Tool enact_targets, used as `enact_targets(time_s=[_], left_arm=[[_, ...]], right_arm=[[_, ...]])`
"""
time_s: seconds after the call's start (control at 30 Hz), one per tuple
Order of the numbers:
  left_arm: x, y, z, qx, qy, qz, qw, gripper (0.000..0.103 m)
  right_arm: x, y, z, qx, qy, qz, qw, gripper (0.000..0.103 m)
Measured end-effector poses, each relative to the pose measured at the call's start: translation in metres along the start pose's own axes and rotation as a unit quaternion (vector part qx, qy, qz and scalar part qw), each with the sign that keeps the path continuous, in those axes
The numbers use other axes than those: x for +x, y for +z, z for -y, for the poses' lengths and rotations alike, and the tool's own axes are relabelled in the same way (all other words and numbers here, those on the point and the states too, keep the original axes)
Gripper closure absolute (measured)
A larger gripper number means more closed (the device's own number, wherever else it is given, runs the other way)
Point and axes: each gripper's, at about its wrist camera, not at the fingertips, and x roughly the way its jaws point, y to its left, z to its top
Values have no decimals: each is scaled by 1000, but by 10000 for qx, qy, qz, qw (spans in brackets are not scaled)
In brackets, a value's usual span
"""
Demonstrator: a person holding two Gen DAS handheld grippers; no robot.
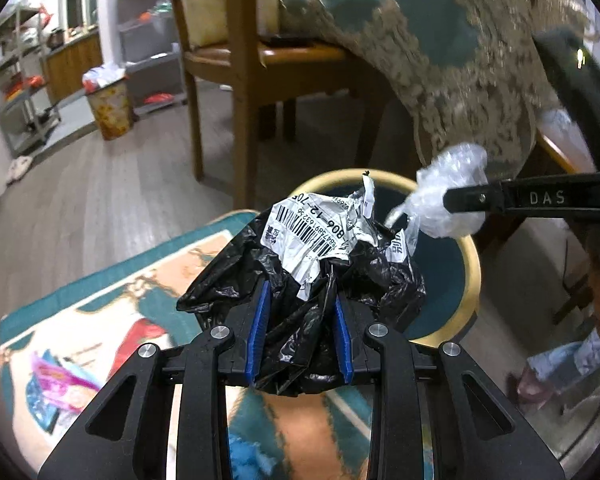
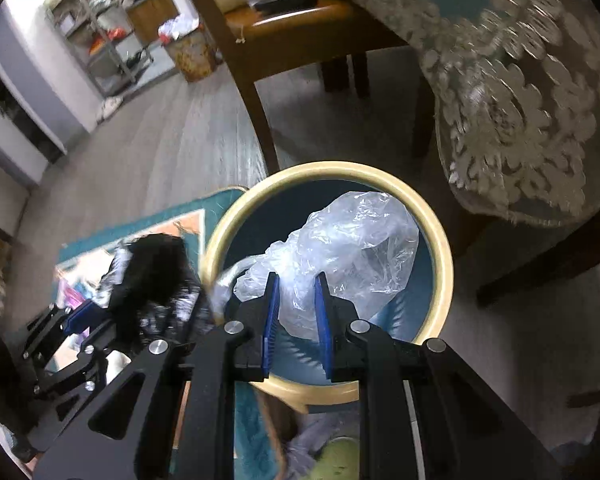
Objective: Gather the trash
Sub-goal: 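Carry both bags over the wastebasket and open both tools to drop them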
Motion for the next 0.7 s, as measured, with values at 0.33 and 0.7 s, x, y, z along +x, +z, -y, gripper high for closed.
enact_targets(time_s=[0.33,0.7], left_arm=[[37,8,7,24,-196,47,9998,72],[26,14,20,194,-394,376,9983,35]], right_arm=[[8,2,34,498,-285,-83,9983,86],[1,5,42,856,-277,184,9958,43]])
